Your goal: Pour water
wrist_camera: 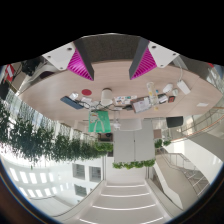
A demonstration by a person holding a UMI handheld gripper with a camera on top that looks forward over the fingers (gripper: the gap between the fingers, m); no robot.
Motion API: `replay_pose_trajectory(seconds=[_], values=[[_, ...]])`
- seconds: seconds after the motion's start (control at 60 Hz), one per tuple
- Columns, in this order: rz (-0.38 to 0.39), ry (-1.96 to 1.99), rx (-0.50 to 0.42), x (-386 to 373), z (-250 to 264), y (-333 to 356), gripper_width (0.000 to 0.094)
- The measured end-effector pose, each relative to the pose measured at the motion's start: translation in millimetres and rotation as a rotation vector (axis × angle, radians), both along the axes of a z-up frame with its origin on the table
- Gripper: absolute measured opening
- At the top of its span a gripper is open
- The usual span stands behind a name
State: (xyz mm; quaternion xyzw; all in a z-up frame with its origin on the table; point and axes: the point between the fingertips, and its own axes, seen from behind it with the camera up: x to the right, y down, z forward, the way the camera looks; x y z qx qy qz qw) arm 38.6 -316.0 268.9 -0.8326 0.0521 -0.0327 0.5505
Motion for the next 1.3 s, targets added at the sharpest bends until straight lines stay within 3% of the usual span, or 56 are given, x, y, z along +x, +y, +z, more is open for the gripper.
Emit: replay_pose_trajectory(seconds=[0.267, 0.35, 0.45, 0.517, 0.8, 1.167, 1.2, 1.25, 1.3], values=[[-0.047, -0.007, 0.004, 9, 0, -13, 0.0775], [-0.011, 0.007, 0.007, -12, -6, -14, 0.0779], [0.069, 0.023, 0.133, -82, -13, 8, 0.0778], [0.108, 0.049, 0.133, -112, -36, 26, 0.0776], [0.33, 0.041, 0.18, -230, -110, 200, 0.0772], [0.297, 0.024, 0.216, -254, -163, 387, 0.0767], [0.302, 0.028, 0.214, -259, -168, 394, 0.0736], [0.331, 0.041, 0.176, -266, -184, 400, 0.0531], [0.315, 0.018, 0.224, -265, -179, 404, 0.0509]])
